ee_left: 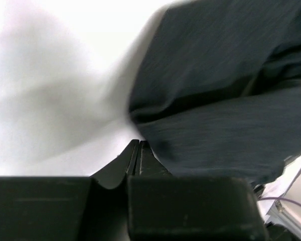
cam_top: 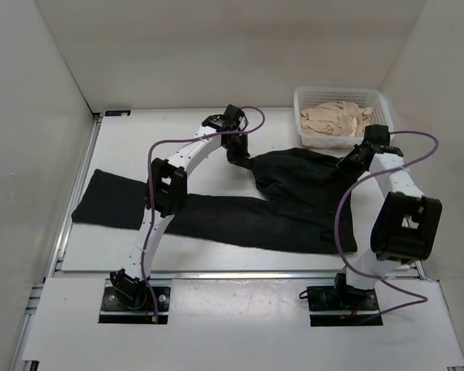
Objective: Fold and stack the trousers
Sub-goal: Flatten the trousers out
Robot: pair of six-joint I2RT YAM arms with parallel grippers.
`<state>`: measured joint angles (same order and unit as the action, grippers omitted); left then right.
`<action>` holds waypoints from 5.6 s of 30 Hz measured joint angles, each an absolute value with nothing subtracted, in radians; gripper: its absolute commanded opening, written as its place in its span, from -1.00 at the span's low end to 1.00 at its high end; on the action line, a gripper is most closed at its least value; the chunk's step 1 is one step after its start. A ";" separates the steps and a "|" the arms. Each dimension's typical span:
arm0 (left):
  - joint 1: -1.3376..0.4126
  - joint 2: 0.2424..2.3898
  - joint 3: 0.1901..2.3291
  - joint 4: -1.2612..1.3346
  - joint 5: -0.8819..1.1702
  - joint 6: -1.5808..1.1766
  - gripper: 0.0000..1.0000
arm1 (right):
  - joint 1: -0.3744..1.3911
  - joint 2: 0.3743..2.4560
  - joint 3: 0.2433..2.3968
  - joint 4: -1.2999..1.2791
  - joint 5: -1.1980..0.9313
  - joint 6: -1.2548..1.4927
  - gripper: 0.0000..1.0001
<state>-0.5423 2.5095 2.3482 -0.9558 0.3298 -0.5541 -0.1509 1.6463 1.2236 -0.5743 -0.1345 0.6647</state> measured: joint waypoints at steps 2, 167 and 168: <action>-0.550 2.460 2.256 -0.954 0.317 -0.554 -0.80 | -0.151 1.571 1.160 -0.572 -0.130 0.657 -0.98; -0.351 2.370 2.051 -1.087 -0.245 -0.498 -0.79 | -0.118 1.445 1.180 -0.678 0.102 0.625 -0.98; -0.351 2.386 2.075 -1.098 -0.252 -0.499 -0.79 | -0.118 1.445 1.180 -0.678 0.102 0.625 -0.98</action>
